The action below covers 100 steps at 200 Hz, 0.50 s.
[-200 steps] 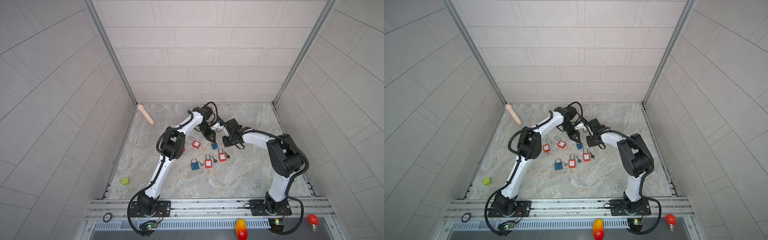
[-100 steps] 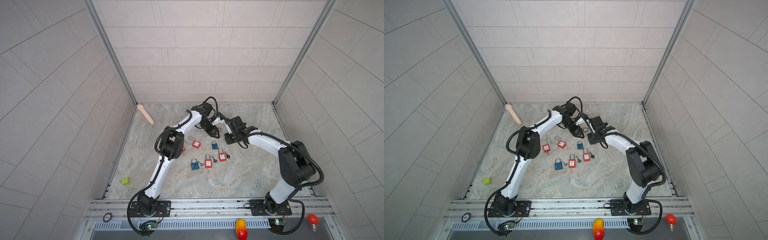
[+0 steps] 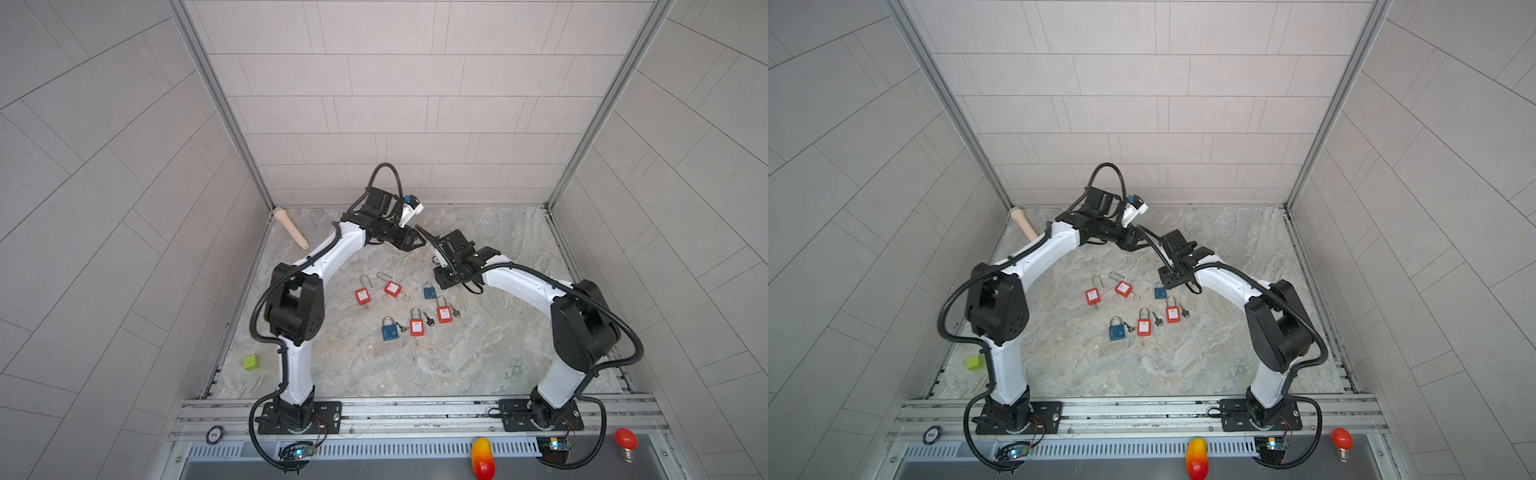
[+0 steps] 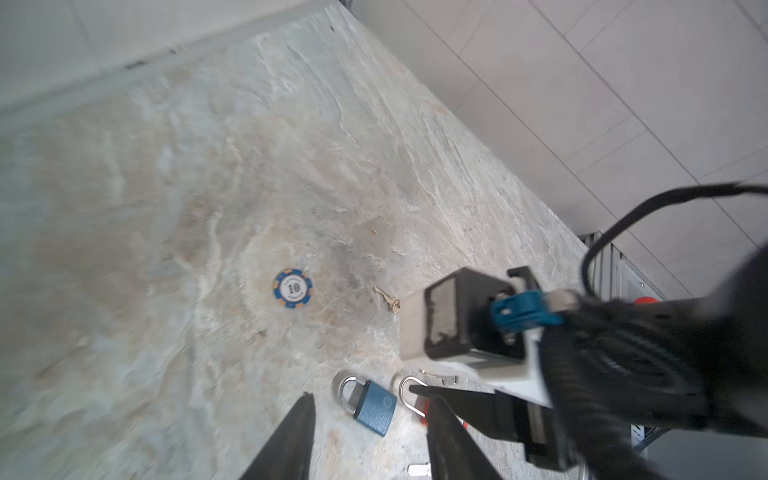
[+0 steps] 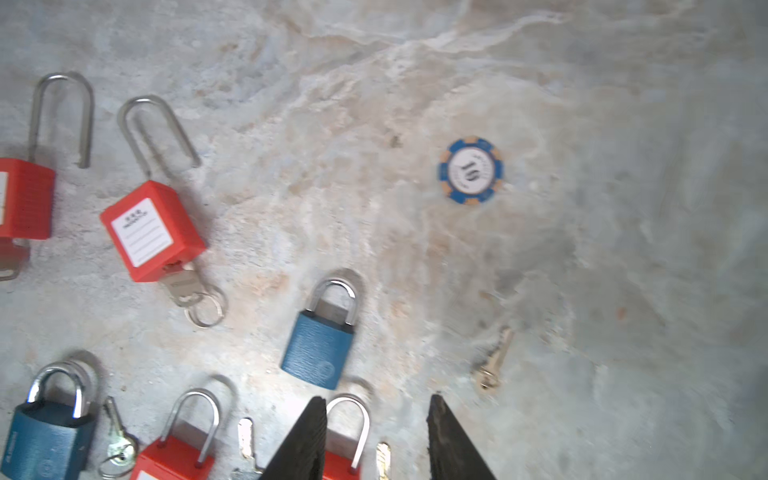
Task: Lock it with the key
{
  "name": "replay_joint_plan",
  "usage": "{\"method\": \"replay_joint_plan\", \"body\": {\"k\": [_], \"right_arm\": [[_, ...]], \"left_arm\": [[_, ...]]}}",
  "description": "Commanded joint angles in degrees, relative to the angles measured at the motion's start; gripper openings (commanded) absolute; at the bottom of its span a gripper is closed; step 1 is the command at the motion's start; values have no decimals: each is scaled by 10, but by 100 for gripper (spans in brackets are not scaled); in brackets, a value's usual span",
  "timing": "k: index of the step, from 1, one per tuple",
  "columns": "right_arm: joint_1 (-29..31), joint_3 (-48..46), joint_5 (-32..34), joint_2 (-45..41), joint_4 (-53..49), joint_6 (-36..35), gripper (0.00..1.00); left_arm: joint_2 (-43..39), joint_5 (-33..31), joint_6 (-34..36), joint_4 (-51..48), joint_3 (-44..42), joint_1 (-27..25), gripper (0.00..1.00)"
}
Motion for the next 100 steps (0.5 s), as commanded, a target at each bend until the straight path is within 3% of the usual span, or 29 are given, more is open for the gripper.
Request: {"method": "replay_joint_plan", "body": {"k": [1, 47, 100], "right_arm": [[32, 43, 11, 44, -47, 20, 44], [36, 107, 17, 122, -88, 60, 53], [32, 161, 33, 179, -136, 70, 55]], "left_arm": [[-90, -8, -38, 106, -82, 13, 51], [-243, -38, 27, 47, -204, 21, 54], [-339, -65, 52, 8, -277, 23, 55]]}}
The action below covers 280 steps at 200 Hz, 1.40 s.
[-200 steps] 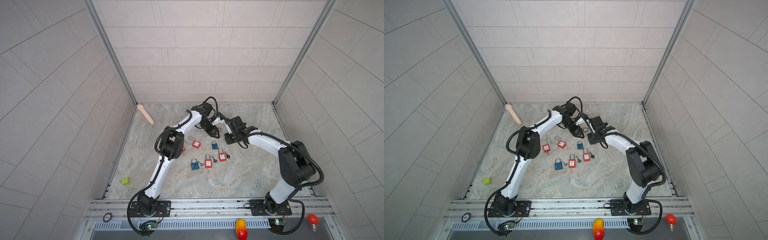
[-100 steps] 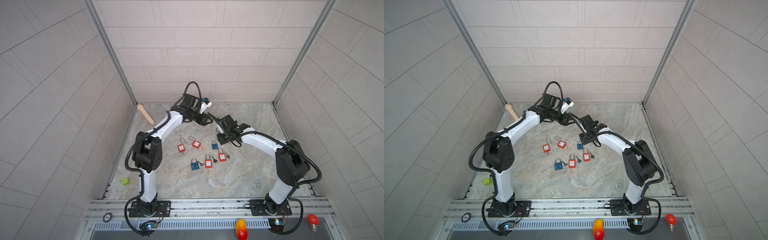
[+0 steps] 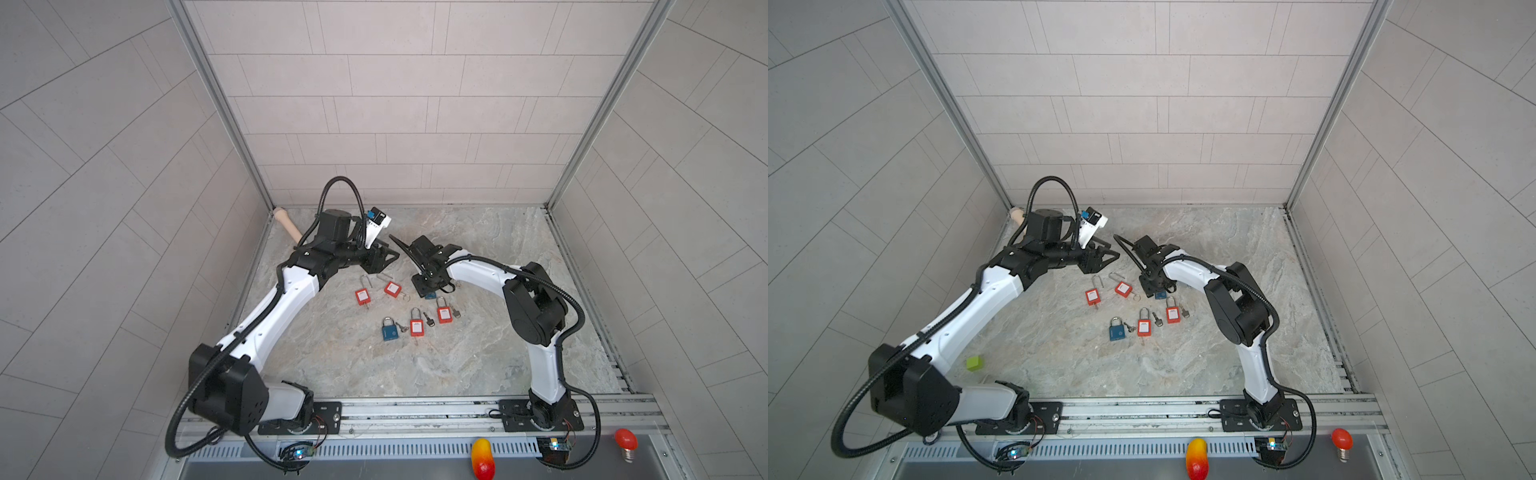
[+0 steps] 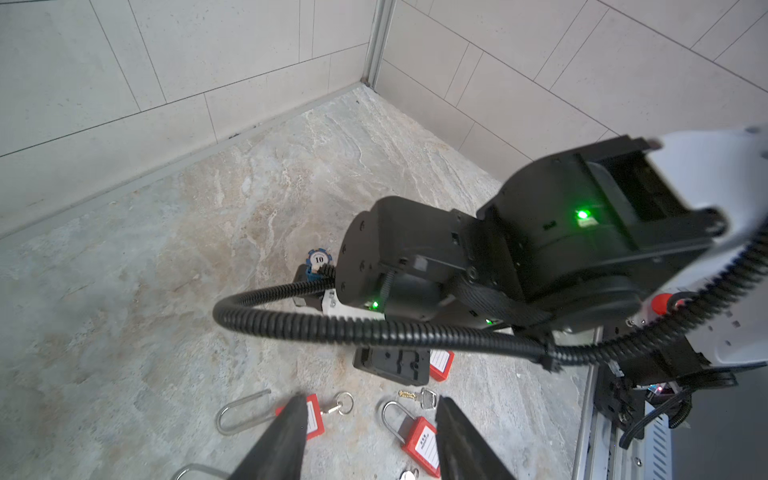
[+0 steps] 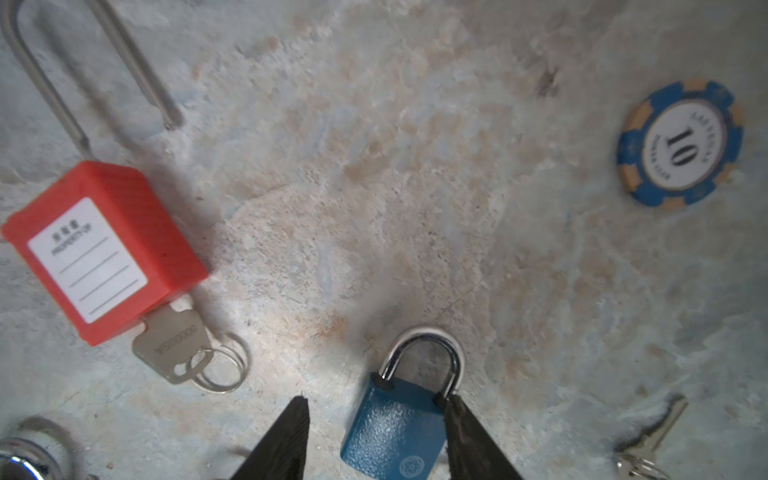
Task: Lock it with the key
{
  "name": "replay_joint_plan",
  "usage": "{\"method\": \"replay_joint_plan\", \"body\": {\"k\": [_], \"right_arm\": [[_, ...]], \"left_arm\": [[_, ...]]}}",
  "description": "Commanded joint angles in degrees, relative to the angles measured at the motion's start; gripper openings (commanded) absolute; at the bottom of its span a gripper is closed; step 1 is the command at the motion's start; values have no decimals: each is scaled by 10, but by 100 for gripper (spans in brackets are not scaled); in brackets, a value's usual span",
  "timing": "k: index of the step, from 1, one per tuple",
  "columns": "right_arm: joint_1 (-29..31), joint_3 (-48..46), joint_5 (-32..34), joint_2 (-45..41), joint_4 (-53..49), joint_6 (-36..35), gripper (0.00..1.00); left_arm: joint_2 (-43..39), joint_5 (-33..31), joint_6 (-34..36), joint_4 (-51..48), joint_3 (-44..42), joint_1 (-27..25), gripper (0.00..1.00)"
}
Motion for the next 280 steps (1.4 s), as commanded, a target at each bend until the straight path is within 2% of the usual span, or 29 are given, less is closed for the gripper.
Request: {"method": "replay_joint_plan", "body": {"k": [1, 32, 110, 167, 204, 280], "right_arm": [[-2, 26, 17, 20, -45, 17, 55], [-5, 44, 30, 43, -66, 20, 55], [-13, 4, 61, 26, -57, 27, 54], [-16, -8, 70, 18, -68, -61, 46], [-24, -17, 82, -8, -82, -124, 46], [-38, -14, 101, -24, -100, -161, 47]], "left_arm": [[-33, -17, 18, -15, -26, 1, 55], [-69, -31, 15, -19, -54, 3, 55], [-144, -47, 24, -50, -98, 3, 56], [-173, -52, 26, -60, -113, 3, 56], [-185, -58, 32, -68, -119, 3, 56], [-184, -59, 39, -75, -111, 4, 56]]}}
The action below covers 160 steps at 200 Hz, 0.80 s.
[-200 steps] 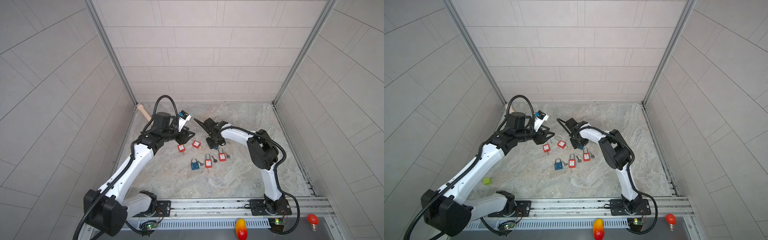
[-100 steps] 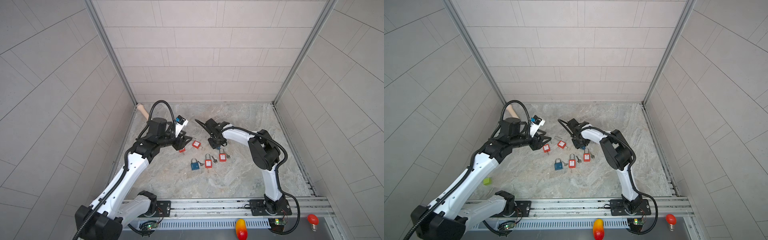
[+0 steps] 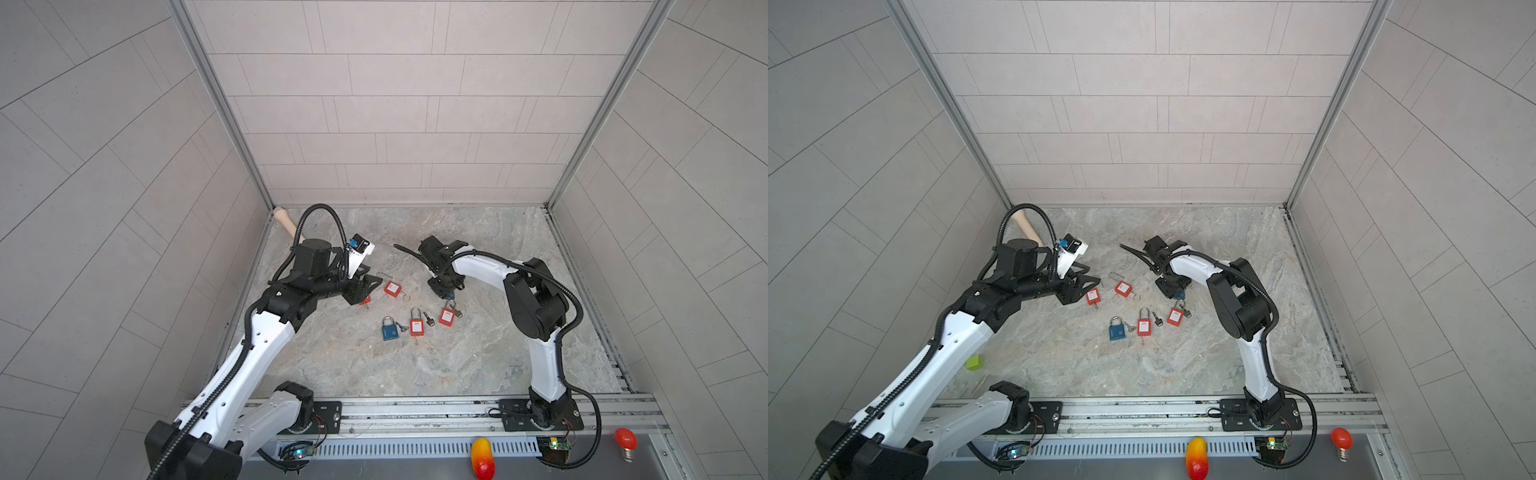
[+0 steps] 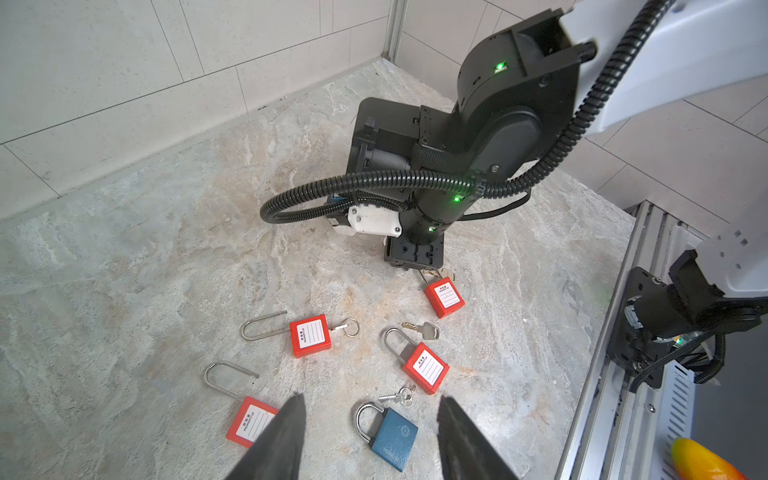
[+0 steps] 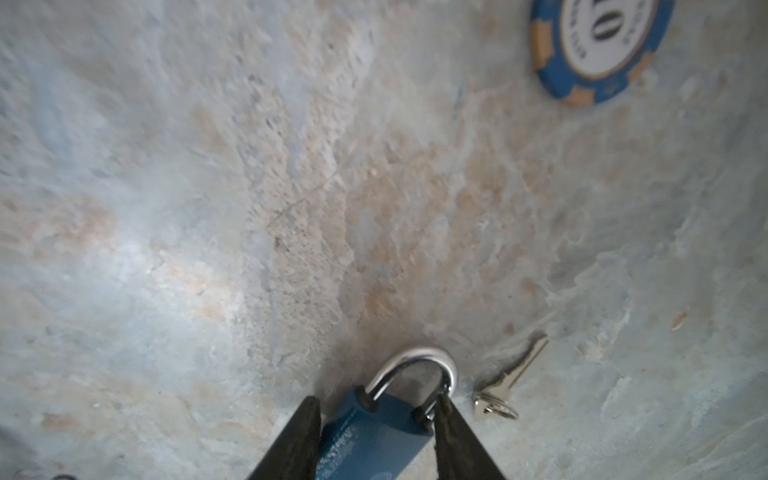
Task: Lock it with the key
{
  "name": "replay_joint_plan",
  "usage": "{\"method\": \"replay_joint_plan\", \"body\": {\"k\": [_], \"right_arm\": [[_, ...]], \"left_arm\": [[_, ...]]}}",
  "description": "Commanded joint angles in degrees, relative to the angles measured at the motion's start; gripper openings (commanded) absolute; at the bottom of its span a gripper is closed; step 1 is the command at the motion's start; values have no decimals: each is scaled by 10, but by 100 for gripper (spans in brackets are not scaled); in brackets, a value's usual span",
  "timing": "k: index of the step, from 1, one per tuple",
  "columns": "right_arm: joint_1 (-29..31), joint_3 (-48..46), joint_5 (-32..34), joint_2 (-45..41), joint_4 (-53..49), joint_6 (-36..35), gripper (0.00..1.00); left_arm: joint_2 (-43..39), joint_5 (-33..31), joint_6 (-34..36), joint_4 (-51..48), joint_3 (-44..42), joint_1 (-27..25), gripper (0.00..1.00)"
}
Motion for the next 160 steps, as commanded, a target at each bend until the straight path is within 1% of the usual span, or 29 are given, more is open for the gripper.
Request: {"method": "replay_joint_plan", "body": {"k": [1, 12, 41, 57, 73, 93, 115, 137, 145, 160], "right_arm": [[2, -1, 19, -26, -20, -23, 47], [2, -3, 16, -39, -13, -27, 48], [11, -5, -21, -94, 31, -30, 52], [25, 3, -44, -111, 45, -41, 54], [47, 14, -70, -112, 54, -55, 55], [77, 39, -96, -86, 52, -65, 56], [101, 80, -107, -39, 42, -64, 56], [105, 125, -137, 11, 31, -51, 58], [105, 139, -146, 26, 29, -48, 63], [107, 164, -167, 53, 21, -49, 65]], "left_arm": [[-7, -5, 14, -7, 3, 4, 56], [-7, -8, 13, -9, 6, 4, 56], [-24, -32, -15, 16, -5, 5, 56], [-31, -46, -31, 30, -12, 7, 56], [-40, -71, -48, 39, -18, 10, 59], [-52, -112, -71, 44, -25, 15, 61], [-73, -157, -104, 45, -30, 27, 64], [-93, -163, -120, 41, -32, 36, 65], [-98, -162, -123, 40, -33, 36, 66], [-105, -161, -125, 37, -36, 36, 66]]}}
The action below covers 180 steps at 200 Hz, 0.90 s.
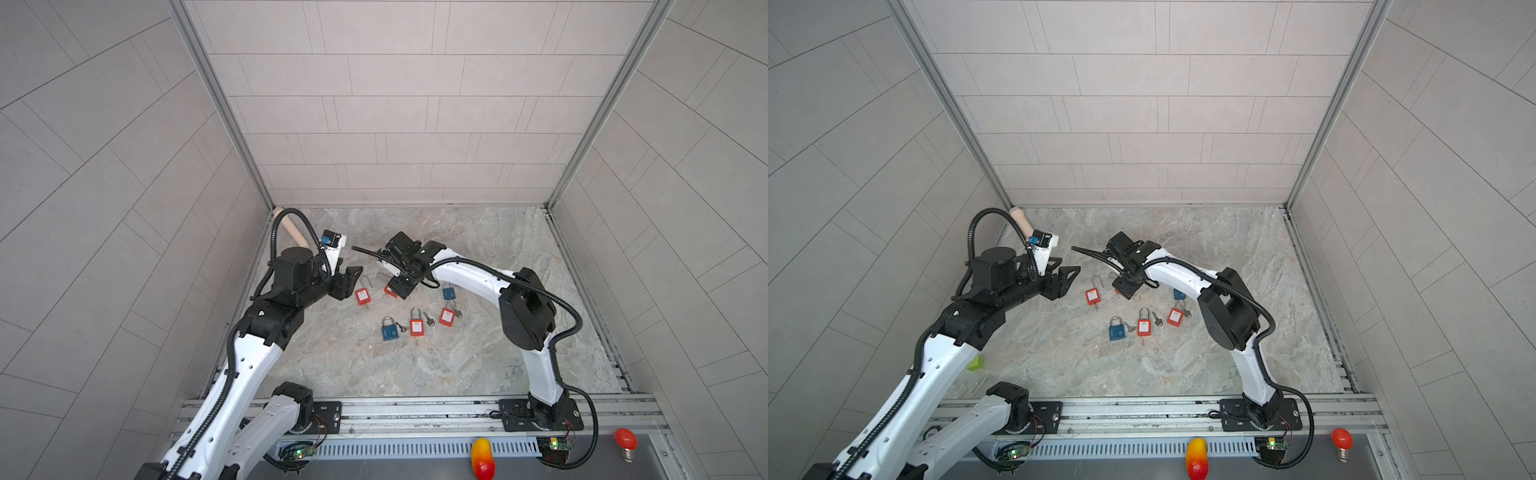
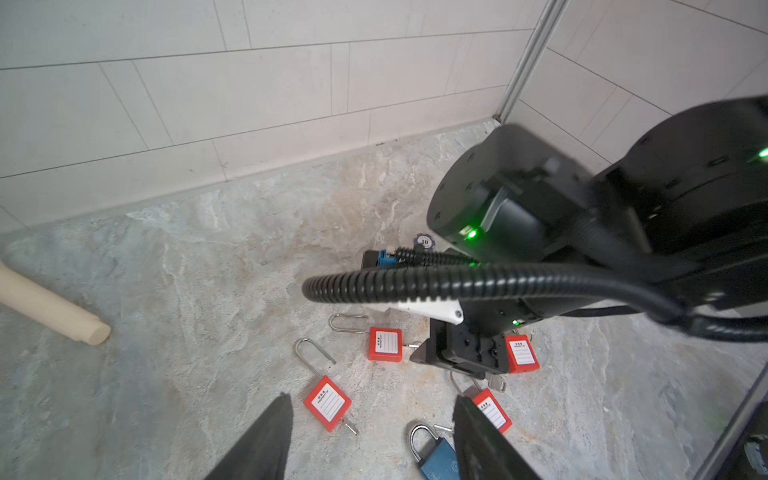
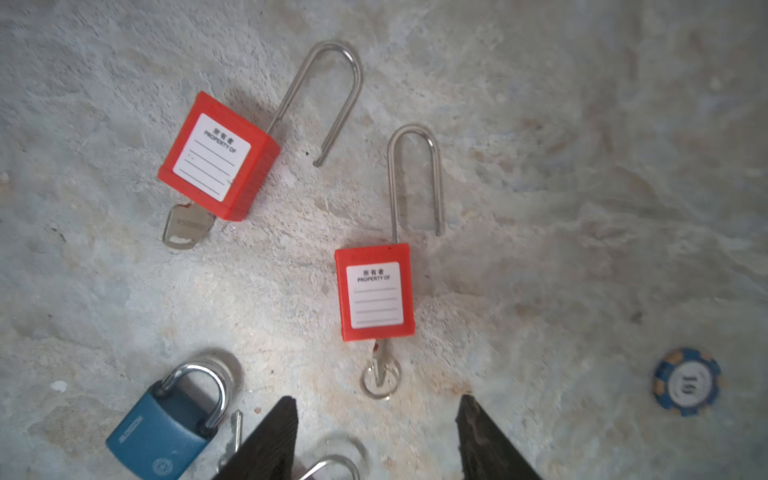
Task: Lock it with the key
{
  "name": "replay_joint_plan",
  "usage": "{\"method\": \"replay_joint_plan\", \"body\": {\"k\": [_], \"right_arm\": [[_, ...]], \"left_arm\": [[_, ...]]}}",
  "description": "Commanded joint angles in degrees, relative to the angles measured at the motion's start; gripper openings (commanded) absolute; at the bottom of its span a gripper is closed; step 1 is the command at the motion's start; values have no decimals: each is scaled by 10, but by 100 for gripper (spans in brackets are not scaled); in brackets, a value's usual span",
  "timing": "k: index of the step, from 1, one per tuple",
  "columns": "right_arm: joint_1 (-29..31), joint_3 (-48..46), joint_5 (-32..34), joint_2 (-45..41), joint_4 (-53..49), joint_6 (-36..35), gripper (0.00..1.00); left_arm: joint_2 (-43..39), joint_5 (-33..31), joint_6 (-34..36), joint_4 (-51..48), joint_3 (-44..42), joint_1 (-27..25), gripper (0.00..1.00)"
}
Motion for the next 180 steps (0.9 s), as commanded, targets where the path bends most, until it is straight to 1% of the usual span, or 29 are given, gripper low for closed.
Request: {"method": "replay_joint_plan", "body": {"k": [1, 24, 78, 111, 150, 172, 180], "right_arm": [[-3, 36, -41, 34, -29, 2, 65], [0, 60, -47, 64, -39, -5, 66], [0, 138, -19, 130, -70, -9, 67], [0, 153, -24, 156, -87, -12, 66], [1, 142, -20, 162, -86, -11, 60], [1, 147, -21, 166, -88, -14, 52], [1, 149, -24, 168, -88, -16, 47]], "left_arm": [[-17, -17, -24, 11, -9, 4, 66], [-25, -17, -22, 8, -16, 4, 66], [-23, 3, -17, 14, -14, 4, 66], [-13, 11, -13, 17, -7, 4, 66], [6, 11, -7, 21, 5, 4, 66], [21, 14, -3, 21, 15, 4, 66], [25, 15, -3, 20, 17, 5, 66]]}}
